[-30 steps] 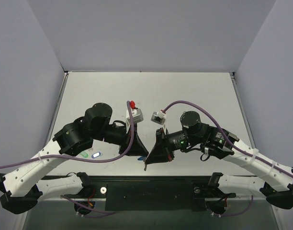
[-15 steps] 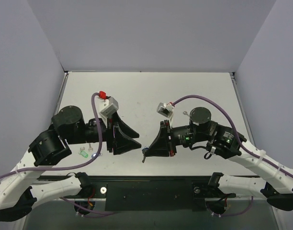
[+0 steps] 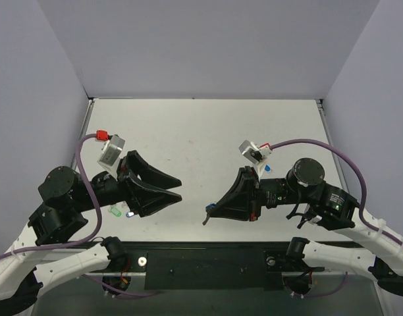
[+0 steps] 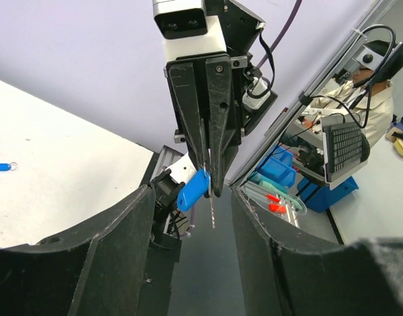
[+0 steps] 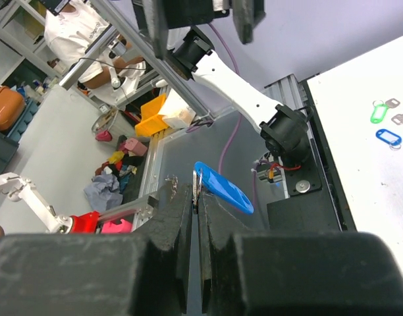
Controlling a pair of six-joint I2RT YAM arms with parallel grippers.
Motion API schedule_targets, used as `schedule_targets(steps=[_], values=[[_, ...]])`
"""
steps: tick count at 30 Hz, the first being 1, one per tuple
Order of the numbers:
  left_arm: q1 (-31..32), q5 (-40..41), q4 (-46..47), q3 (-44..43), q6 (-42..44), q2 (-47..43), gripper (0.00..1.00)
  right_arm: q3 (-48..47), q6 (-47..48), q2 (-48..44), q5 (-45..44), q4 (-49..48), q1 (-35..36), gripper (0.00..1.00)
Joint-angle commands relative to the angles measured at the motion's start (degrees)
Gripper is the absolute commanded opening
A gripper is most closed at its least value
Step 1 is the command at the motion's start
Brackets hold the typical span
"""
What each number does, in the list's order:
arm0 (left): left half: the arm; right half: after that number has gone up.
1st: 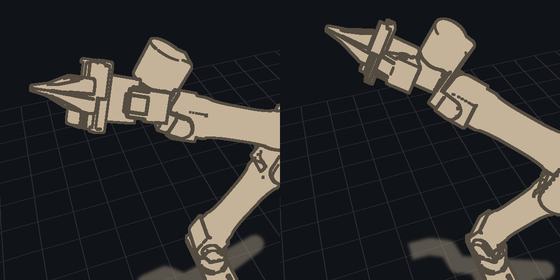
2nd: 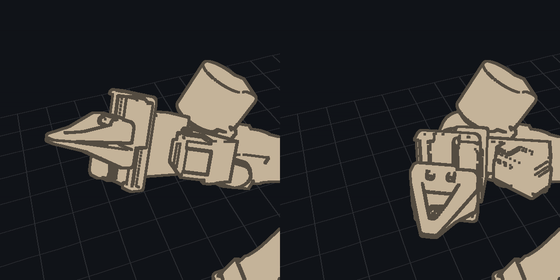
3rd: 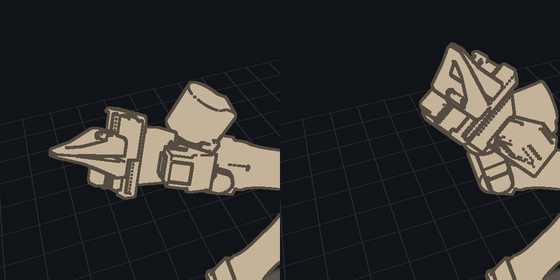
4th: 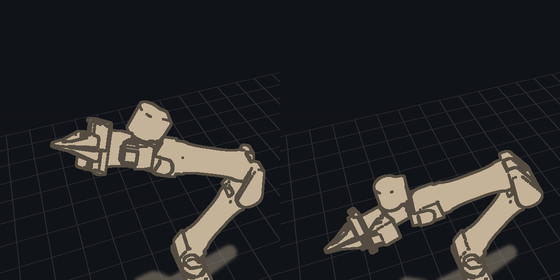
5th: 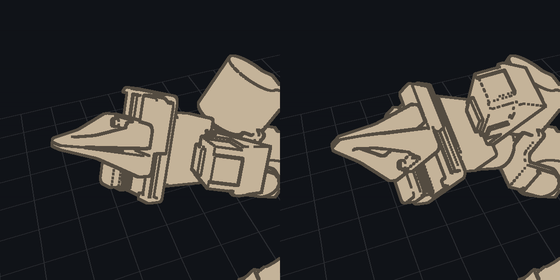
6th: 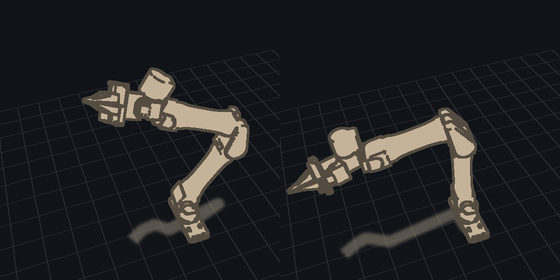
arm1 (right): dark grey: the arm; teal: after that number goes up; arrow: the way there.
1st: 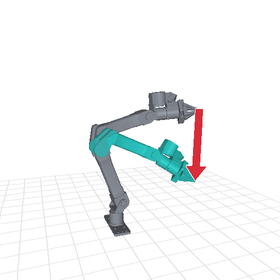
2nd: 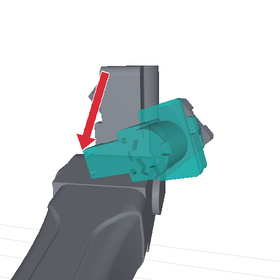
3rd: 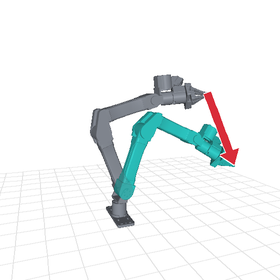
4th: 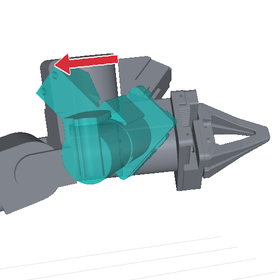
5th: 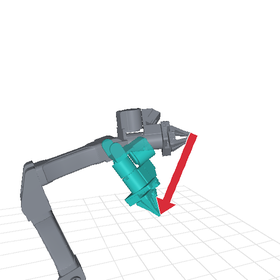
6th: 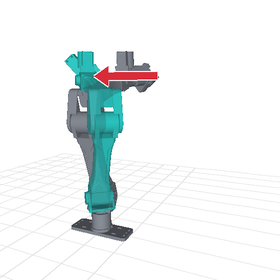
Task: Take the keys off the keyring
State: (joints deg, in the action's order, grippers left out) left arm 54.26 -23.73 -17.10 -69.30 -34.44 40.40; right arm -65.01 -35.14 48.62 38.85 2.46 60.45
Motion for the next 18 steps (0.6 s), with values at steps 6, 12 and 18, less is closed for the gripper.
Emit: schedule_targets(steps=[6, 12, 18], values=[[-0.21, -0.71, 18.22, 6.01, -7.48, -1.11, 0.59, 3.05, -1.78, -0.54, -0.18, -9.22, 2.31, 0.0], [-0.12, -3.08, 18.69, 6.81, -6.79, 0.11, 0.57, 4.1, -2.75, -0.46, 0.43, -12.13, 3.01, 0.0], [-0.12, -6.77, 17.46, 6.72, -4.68, 2.22, 0.57, 4.63, -3.18, -0.19, 0.44, -13.53, 3.36, 0.0]])
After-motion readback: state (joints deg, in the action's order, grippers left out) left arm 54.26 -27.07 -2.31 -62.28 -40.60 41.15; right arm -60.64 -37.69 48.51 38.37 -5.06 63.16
